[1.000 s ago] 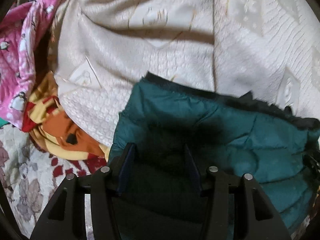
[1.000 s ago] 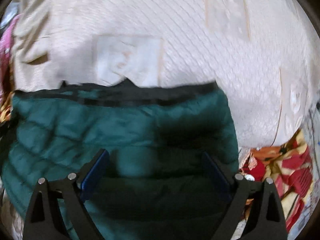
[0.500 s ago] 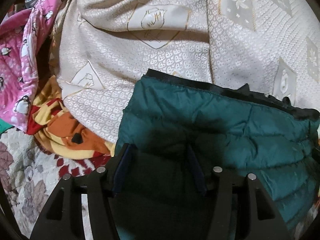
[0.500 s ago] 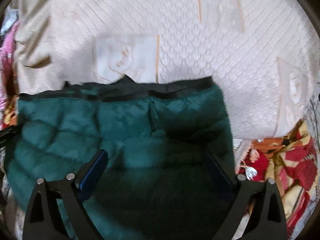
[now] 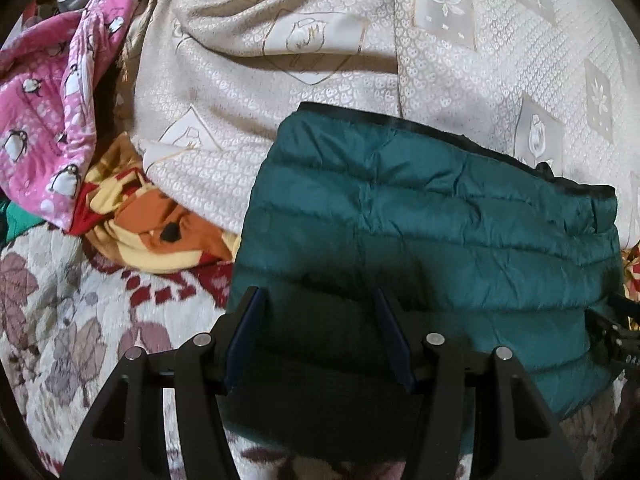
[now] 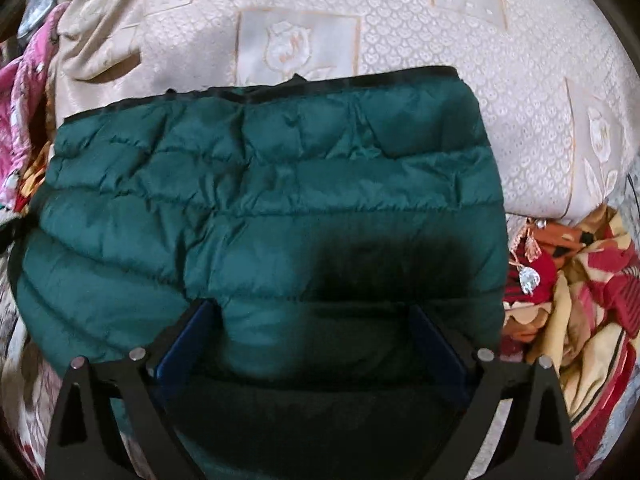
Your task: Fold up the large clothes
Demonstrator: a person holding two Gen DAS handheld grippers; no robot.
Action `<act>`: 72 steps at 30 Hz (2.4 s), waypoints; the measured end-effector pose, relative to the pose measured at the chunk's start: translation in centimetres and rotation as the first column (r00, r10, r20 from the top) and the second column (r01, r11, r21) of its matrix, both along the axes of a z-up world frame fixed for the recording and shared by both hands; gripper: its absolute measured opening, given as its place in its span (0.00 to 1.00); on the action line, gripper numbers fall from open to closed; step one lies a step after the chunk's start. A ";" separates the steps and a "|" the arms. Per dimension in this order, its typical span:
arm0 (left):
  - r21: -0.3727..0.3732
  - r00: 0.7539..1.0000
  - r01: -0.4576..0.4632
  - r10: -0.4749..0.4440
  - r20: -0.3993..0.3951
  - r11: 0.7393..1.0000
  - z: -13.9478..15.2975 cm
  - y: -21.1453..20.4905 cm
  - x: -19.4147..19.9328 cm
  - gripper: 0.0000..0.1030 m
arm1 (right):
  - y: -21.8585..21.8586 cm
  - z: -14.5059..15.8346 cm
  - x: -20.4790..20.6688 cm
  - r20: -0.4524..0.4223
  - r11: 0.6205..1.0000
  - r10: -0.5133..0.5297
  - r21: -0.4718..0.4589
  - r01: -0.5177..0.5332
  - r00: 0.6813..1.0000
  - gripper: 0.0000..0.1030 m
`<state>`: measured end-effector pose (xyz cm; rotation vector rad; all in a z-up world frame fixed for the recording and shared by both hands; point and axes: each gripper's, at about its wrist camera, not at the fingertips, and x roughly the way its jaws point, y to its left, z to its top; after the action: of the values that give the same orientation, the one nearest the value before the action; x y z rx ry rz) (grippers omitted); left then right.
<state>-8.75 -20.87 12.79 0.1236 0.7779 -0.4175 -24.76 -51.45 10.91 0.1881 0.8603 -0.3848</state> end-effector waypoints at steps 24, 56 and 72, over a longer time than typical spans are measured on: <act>0.021 0.999 0.016 -0.016 -0.036 1.000 -1.2 0.2 -1.8 0.36 | 0.6 -0.7 -3.7 -0.038 0.999 -0.044 0.017 0.045 0.998 0.98; 0.013 0.998 0.028 -0.027 -0.055 1.000 -2.7 -0.2 -0.9 0.37 | 0.8 -1.7 -2.7 -0.051 0.999 -0.048 0.018 0.049 0.998 0.99; -0.504 0.936 -0.081 -0.108 -0.334 0.860 -1.8 8.8 6.3 0.53 | -5.0 1.6 -5.1 0.067 0.974 -0.105 0.208 0.089 0.992 1.00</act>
<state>-2.50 -12.10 10.96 -0.4615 0.9936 -0.6597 -29.84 -56.46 12.51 0.4344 0.8158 -0.3774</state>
